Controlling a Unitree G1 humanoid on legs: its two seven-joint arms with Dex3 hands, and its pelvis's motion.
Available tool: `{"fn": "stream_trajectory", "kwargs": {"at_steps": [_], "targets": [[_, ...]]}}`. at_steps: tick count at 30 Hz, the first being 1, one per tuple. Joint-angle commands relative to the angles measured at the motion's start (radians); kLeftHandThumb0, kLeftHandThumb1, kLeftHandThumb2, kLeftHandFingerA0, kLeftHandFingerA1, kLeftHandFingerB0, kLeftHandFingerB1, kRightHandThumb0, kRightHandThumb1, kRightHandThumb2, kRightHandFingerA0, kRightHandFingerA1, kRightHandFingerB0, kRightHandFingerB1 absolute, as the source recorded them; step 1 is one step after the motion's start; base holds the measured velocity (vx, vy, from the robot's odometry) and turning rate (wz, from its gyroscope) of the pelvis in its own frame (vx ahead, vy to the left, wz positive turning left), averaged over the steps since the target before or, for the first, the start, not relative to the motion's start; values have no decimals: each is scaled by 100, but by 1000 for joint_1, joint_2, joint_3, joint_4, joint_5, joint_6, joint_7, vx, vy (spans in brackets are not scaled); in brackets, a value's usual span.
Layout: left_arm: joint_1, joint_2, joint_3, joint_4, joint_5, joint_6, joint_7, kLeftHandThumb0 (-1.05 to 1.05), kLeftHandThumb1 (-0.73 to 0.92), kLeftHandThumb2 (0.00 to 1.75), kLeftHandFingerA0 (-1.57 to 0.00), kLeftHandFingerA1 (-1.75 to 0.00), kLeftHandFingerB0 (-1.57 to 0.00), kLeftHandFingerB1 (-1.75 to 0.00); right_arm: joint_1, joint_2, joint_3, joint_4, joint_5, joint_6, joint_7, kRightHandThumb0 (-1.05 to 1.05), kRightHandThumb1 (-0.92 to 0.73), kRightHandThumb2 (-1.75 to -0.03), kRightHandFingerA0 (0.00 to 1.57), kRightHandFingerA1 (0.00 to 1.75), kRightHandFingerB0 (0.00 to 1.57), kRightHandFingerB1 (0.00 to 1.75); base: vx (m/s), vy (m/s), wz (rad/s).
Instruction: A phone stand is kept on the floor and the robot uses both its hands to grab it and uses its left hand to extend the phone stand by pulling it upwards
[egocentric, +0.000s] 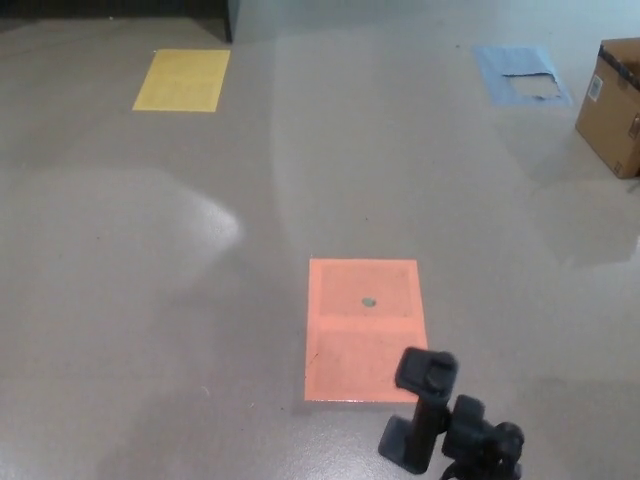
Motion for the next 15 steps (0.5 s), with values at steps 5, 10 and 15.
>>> {"fn": "stream_trajectory", "kwargs": {"at_steps": [5,10,15], "targets": [[6,-2,50,150,179,-504,-209,-39,28,94,0,-49,0,-47,42,-104,-54,49,-46,-262,-39,-102,-58,-98,0,10,0,16,0,0,0],[-30,-50,50,151,204,-504,-154,-88,56,88,-11,-38,-14,-39,20,-110,-50,36,-59,-235,-43,-103,-59,-97,0,9,0,18,0,0,0],[-54,-84,58,151,222,-520,-126,-84,71,62,-17,-28,-20,-30,32,-90,-47,-23,-12,-203,-19,-105,-60,-98,0,9,0,18,0,0,0]]}}
